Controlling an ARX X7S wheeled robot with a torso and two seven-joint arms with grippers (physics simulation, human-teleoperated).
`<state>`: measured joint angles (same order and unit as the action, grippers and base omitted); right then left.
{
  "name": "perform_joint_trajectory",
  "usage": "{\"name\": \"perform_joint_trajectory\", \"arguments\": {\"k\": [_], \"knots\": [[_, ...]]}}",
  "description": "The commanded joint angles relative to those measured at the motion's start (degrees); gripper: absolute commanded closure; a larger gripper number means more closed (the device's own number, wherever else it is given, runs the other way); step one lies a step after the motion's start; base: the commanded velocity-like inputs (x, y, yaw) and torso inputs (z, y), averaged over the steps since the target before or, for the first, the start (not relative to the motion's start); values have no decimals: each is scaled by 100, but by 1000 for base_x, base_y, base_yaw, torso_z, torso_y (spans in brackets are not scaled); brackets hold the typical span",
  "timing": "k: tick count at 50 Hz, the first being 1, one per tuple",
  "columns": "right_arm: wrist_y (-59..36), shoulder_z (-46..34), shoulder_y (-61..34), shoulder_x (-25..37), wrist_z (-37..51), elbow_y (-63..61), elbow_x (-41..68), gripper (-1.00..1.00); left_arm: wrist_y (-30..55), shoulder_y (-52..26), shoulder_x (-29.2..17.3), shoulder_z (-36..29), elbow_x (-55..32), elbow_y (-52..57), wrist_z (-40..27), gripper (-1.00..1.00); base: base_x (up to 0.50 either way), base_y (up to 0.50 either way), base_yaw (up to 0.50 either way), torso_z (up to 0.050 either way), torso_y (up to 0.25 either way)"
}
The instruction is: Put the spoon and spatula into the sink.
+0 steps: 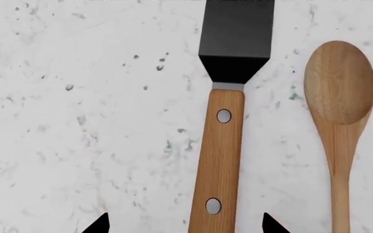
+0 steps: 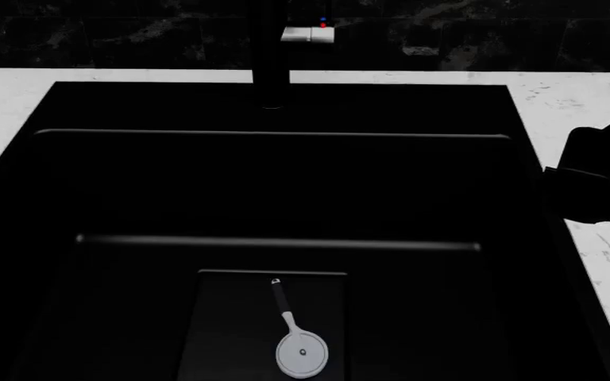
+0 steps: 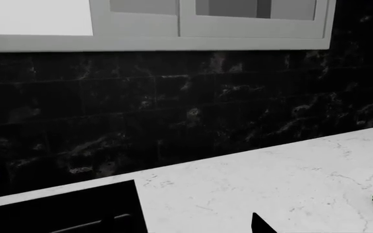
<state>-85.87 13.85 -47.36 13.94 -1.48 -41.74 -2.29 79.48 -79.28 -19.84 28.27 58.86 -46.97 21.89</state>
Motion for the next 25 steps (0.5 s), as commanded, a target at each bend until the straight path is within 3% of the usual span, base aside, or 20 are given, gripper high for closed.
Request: {"name": "perform_joint_trajectory", "arguments": {"k": [1,10,11,25], "knots": [[63,-53,4,-7,0,55,-16,-100,87,266,31,38,136,77,174,-100,0,0,0,0,0],[92,-48,33,-27,7,72,-5,-100,17,353,32,127,113,127,89,-100,0,0,0,0,0],[96,-45,36,-31,8,74,-3,-100,-33,350,24,209,88,138,-58,100,0,0,0,0,0],[98,9,77,-41,7,43,13,-100,-291,368,35,339,146,422,-643,100,0,0,1,0,0]]}}
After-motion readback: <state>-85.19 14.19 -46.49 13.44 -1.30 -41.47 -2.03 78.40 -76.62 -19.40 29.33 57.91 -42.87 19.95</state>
